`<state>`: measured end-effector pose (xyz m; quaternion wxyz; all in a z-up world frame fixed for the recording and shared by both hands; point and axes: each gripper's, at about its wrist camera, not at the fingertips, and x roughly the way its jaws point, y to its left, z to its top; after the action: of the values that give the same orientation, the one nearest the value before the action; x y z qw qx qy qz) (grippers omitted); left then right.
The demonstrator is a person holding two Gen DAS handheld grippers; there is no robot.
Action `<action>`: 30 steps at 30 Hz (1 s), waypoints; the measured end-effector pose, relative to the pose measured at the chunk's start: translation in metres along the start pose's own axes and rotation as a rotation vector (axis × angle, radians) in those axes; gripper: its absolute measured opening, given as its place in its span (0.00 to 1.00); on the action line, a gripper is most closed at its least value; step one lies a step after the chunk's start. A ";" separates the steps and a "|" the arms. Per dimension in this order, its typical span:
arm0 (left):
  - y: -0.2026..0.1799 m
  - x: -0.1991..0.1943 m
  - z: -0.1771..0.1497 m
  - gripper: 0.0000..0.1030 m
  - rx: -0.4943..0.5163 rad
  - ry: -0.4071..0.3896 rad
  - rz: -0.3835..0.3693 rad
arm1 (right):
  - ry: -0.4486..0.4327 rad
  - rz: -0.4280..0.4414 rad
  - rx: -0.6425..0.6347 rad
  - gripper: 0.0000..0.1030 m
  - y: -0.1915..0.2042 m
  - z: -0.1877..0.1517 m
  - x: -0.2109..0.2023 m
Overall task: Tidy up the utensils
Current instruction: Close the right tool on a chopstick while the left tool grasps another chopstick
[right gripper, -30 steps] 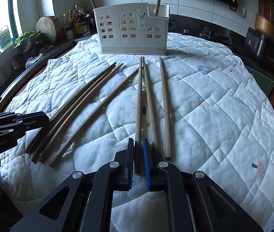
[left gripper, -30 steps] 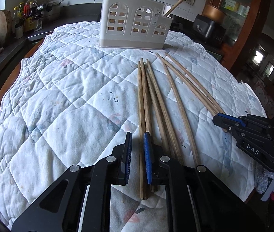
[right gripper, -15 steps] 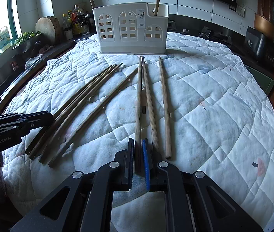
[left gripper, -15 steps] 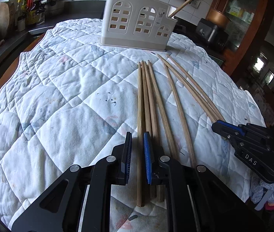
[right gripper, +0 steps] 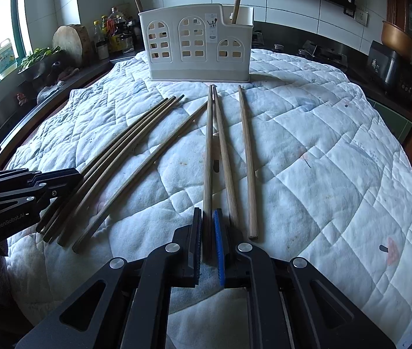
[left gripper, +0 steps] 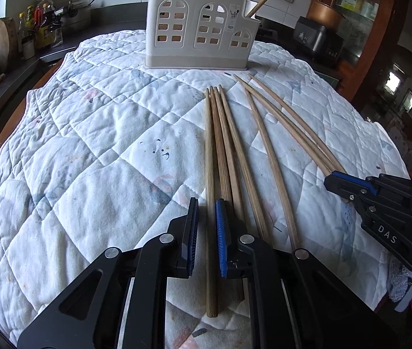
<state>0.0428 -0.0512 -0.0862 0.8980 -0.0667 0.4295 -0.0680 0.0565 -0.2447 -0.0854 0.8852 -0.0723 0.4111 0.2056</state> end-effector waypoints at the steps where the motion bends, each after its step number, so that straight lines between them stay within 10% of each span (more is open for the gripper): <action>1: 0.001 0.000 0.002 0.10 -0.006 0.004 -0.005 | -0.002 -0.002 0.003 0.07 0.000 0.000 -0.001; 30: 0.022 -0.076 0.085 0.05 0.055 -0.239 -0.100 | -0.270 0.052 -0.092 0.06 0.006 0.137 -0.099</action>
<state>0.0631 -0.0111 0.0205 0.9397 -0.0710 0.3138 -0.1158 0.0923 -0.2287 0.0794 0.9225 -0.0737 0.2802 0.2551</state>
